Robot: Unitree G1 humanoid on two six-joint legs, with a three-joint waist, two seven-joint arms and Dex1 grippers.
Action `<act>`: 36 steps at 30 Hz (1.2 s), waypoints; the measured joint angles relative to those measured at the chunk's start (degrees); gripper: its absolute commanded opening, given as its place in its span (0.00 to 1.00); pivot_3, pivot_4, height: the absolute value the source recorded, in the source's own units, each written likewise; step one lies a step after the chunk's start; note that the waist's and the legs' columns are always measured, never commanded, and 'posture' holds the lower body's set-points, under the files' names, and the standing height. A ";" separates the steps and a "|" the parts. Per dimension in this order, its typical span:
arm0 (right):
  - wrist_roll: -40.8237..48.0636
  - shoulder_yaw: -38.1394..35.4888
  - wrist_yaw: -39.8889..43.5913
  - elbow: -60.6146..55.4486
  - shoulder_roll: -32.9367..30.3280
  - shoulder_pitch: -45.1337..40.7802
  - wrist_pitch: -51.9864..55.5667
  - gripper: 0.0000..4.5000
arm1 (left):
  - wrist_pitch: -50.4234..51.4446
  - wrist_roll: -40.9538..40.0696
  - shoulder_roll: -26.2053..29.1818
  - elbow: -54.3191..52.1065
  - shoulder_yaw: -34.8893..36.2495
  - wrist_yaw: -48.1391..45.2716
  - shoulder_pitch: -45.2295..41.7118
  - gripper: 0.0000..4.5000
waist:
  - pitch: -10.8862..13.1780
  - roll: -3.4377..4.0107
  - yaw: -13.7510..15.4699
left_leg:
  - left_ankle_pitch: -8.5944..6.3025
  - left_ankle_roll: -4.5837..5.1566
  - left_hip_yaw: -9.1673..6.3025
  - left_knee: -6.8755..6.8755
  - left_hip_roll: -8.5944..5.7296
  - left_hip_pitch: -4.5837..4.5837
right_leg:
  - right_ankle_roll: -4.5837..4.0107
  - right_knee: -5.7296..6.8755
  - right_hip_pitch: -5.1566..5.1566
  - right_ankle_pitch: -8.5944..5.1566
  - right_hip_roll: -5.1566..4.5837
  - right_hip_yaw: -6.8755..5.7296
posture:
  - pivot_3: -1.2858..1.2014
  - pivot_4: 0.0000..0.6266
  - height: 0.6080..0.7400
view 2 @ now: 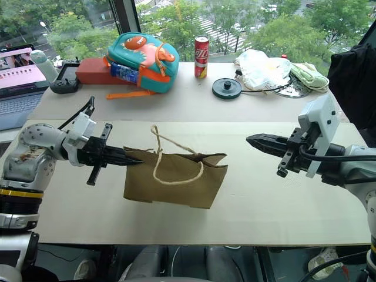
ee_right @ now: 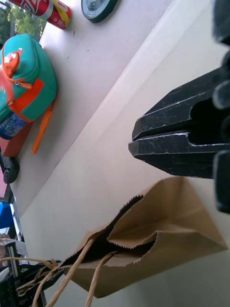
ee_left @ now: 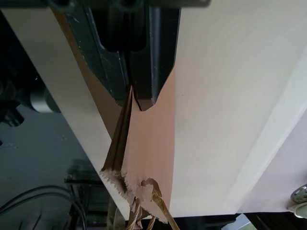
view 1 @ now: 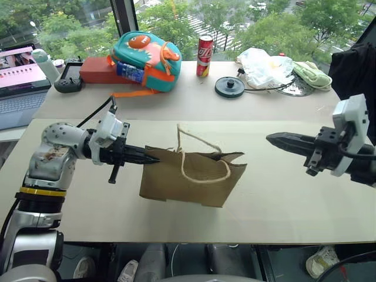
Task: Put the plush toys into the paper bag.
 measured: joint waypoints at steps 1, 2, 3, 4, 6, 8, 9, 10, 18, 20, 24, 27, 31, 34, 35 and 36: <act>0.57 0.15 -0.24 -0.18 0.00 -0.08 0.00 0.00 | -0.93 0.30 -0.02 -0.17 0.12 0.18 0.82 0.01 | 0.00 0.00 0.00 | 0.00 0.00 0.00 0.00 0.00 0.00 | 0.00 0.00 0.00 0.00 0.00 0.00 | 0.52 0.24 0.99; 0.89 0.23 -0.47 -0.47 0.00 -0.08 0.00 0.00 | -1.53 0.38 -0.03 -0.33 0.19 0.27 1.84 0.01 | 0.00 0.00 -0.03 | 0.00 0.00 0.01 0.00 0.00 0.02 | -0.01 0.01 0.01 0.00 -0.01 0.01 | 0.52 0.24 0.99; 1.17 0.36 -0.61 -0.65 0.00 -0.11 0.00 0.00 | -2.02 0.53 -0.11 -0.51 0.18 0.52 3.01 0.01 | 0.00 0.00 -0.03 | 0.00 0.00 0.01 0.00 0.01 0.01 | -0.01 0.00 0.00 0.01 -0.01 0.01 | 0.52 0.24 0.99; 1.36 0.50 -0.67 -0.66 -0.03 -0.12 0.00 0.00 | -2.24 0.63 -0.20 -0.81 0.17 0.86 4.07 0.01 | 0.00 0.00 -0.01 | 0.00 0.00 0.01 0.00 0.01 0.00 | -0.01 0.00 0.01 0.01 -0.01 0.01 | 0.52 0.24 0.99; 1.48 0.72 -0.72 -0.66 -0.45 -0.12 0.01 0.00 | -2.45 0.99 -0.32 -1.54 0.09 1.69 6.06 0.01 | 0.00 0.00 0.02 | 0.00 0.00 0.01 0.01 0.00 0.00 | -0.01 0.00 0.01 0.00 -0.02 0.01 | 0.52 0.24 0.99; 1.52 0.76 -0.78 -0.65 -0.89 -0.16 0.01 0.00 | -2.49 1.82 -0.31 -2.45 0.05 2.65 7.10 0.13 | 0.00 0.00 0.22 | 0.00 0.00 0.00 0.02 0.00 0.00 | 0.00 0.01 0.01 0.00 -0.02 -0.01 | 0.52 0.24 0.99; 1.53 0.79 -0.79 -0.65 -0.90 -0.21 0.01 0.00 | -2.49 1.88 -0.31 -2.62 0.05 2.79 7.19 0.16 | 0.00 0.00 0.28 | 0.00 0.00 0.00 0.03 0.00 0.01 | 0.00 0.00 0.02 0.00 -0.03 0.00 | 0.52 0.24 0.99; 1.53 0.90 -0.82 -0.64 -0.95 -0.36 0.01 0.00 | -2.45 1.94 -0.18 -3.08 0.05 3.21 7.46 0.26 | 0.00 0.00 0.30 | 0.00 0.00 0.01 0.03 0.00 0.01 | 0.00 0.00 0.02 0.00 -0.03 -0.01 | 0.52 0.24 0.99; 1.48 1.47 -0.56 -0.19 -2.26 -0.60 0.01 0.00 | 4.07 0.50 3.67 -4.81 0.10 3.71 7.59 0.65 | 0.02 -0.01 0.10 | 0.00 0.00 0.01 0.01 0.02 0.00 | 0.01 0.01 0.00 0.00 -0.01 -0.01 | 0.52 0.24 0.99; 1.32 1.69 -0.33 0.39 -3.23 -0.56 0.01 0.00 | 8.32 -1.39 6.25 -5.91 1.20 3.50 6.04 0.65 | 0.03 -0.01 0.03 | 0.00 0.00 0.01 0.01 0.02 0.00 | 0.02 0.00 -0.01 -0.01 -0.01 -0.01 | 0.52 0.24 0.99; 0.32 2.93 0.70 0.58 -4.41 0.29 -0.18 0.00 | 16.06 -5.64 10.03 -8.07 3.40 3.46 3.94 0.65 | 0.03 -0.01 0.00 | 0.00 0.00 0.02 -0.01 0.03 0.01 | 0.06 0.00 -0.01 -0.04 -0.01 -0.01 | 0.52 0.24 0.99; -1.84 4.09 1.35 0.62 -5.06 2.02 -1.32 0.00 | 23.26 -9.63 14.51 -8.48 4.98 2.43 2.48 0.65 | 0.06 -0.02 -0.05 | 0.00 0.00 0.02 -0.03 0.03 0.00 | 0.07 0.02 -0.05 -0.07 -0.01 -0.02 | 0.52 0.24 0.99; -2.95 4.79 2.85 0.57 -5.37 2.71 -2.54 0.00 | 28.54 -12.01 17.84 -6.74 8.44 2.53 -0.64 0.65 | 0.09 -0.01 -0.09 | 0.00 0.00 0.05 -0.06 0.02 0.04 | 0.09 0.02 -0.07 -0.09 -0.01 0.00 | 0.52 0.24 0.99; -2.32 4.43 4.50 0.40 -5.36 2.84 -3.55 0.00 | 29.90 -12.26 18.32 -6.56 9.53 2.84 1.02 0.65 | 0.09 0.00 -0.10 | 0.00 0.00 0.07 -0.10 0.04 0.03 | 0.05 0.02 -0.09 -0.12 0.00 0.00 | 0.52 0.24 0.99; -1.55 4.11 5.36 0.35 -5.36 2.85 -3.96 0.00 | 30.48 -12.71 18.32 -6.61 9.97 3.24 2.36 0.65 | 0.10 -0.01 -0.10 | 0.00 0.00 0.07 -0.11 0.05 0.02 | 0.05 0.03 -0.10 -0.12 0.00 0.00 | 0.52 0.24 0.99; -1.08 3.88 5.94 0.32 -5.36 2.85 -4.25 0.00 | 30.73 -12.91 18.32 -6.63 10.10 3.61 2.86 0.65 | 0.11 -0.03 -0.07 | 0.00 0.00 0.06 -0.11 0.06 0.01 | 0.04 0.03 -0.11 -0.12 0.00 -0.01 | 0.52 0.24 0.99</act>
